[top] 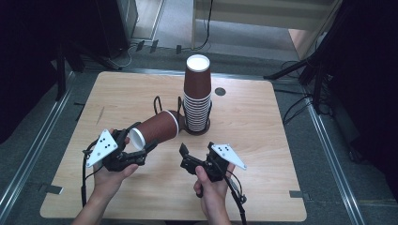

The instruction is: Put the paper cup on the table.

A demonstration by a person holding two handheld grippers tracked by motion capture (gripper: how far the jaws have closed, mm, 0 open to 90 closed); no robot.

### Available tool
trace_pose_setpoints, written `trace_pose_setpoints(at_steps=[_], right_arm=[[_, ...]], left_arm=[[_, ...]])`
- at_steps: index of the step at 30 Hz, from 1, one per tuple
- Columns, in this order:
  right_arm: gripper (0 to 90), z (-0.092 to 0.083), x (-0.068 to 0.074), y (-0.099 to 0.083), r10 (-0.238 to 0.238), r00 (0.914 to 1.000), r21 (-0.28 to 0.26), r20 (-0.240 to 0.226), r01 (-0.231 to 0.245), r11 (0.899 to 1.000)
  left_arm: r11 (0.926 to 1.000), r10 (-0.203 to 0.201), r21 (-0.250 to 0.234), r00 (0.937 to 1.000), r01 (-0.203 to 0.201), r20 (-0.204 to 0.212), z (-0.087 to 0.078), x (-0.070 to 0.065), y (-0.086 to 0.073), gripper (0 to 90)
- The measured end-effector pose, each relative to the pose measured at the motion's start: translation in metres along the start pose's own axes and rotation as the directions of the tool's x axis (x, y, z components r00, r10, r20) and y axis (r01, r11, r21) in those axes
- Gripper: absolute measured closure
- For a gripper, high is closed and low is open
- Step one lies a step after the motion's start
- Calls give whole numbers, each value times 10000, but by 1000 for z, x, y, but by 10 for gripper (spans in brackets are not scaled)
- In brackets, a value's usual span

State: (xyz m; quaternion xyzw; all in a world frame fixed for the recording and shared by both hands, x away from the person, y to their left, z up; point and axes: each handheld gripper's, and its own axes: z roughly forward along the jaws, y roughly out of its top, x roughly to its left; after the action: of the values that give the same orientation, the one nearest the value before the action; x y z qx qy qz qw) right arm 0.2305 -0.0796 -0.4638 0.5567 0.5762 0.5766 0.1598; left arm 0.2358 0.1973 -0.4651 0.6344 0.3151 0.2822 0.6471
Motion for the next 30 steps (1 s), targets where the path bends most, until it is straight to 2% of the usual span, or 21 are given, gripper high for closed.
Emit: trace_pose_setpoints(at_steps=[2,3,4,7,10,12,13,15,17,18,20,22,24,25,30], right_arm=[[0,0,0,-1,723,9974,-167,57,-722,9973],[0,-1,0,-1,1166,9931,-257,100,-1163,9929],[0,-2,0,-1,1518,9883,-298,-125,-1521,9879],[0,-3,3,-3,2049,9782,-448,-345,-2063,9775],[0,-3,6,-4,2678,9619,-413,-550,-2702,9619],[0,-3,7,-5,3280,9422,-423,-685,-3312,9426],[0,-3,8,-6,3732,9243,-281,-801,-3763,9261],[0,-2,9,-7,4112,9069,-214,-912,-4147,9097],[0,-1,11,-9,4645,8783,-136,-1132,-4688,8832],[0,0,12,-9,4819,8685,-153,-1157,-4867,8734],[0,0,15,-9,5354,8373,-213,-1107,-5405,8411],[0,1,15,-8,5894,7992,-97,-1181,-5945,8041],[0,2,16,-7,6281,7694,-5,-1162,-6324,7746],[0,3,16,-7,6378,7611,18,-1185,-6421,7666],[0,9,16,-8,7149,6870,440,-1303,-7163,6964]], left_arm=[[9999,-61,-91,10000,61,23,0,0,-1,230],[9999,-44,-142,10000,45,33,0,-1,-2,230],[9999,-11,-169,10000,12,56,1,-1,-3,230],[9997,-72,-218,9998,77,186,3,-3,-4,231],[9997,-94,-204,9998,98,177,5,-4,-5,231],[9997,-132,-226,9998,135,143,5,-5,-6,231],[9997,-116,-213,9999,118,112,5,-5,-6,231],[9996,-108,-245,9999,111,99,5,-6,-7,231],[9996,-96,-268,9999,98,67,6,-7,-8,231],[9994,-123,-321,9999,126,86,7,-8,-9,231],[9991,-141,-404,9998,146,129,7,-9,-9,231],[9988,-157,-456,9997,166,183,8,-10,-9,231],[9988,-129,-472,9996,141,253,8,-12,-10,231],[9988,-125,-470,9995,138,280,9,-13,-10,231],[9983,-208,-537,9986,233,481,11,-17,-12,232]])
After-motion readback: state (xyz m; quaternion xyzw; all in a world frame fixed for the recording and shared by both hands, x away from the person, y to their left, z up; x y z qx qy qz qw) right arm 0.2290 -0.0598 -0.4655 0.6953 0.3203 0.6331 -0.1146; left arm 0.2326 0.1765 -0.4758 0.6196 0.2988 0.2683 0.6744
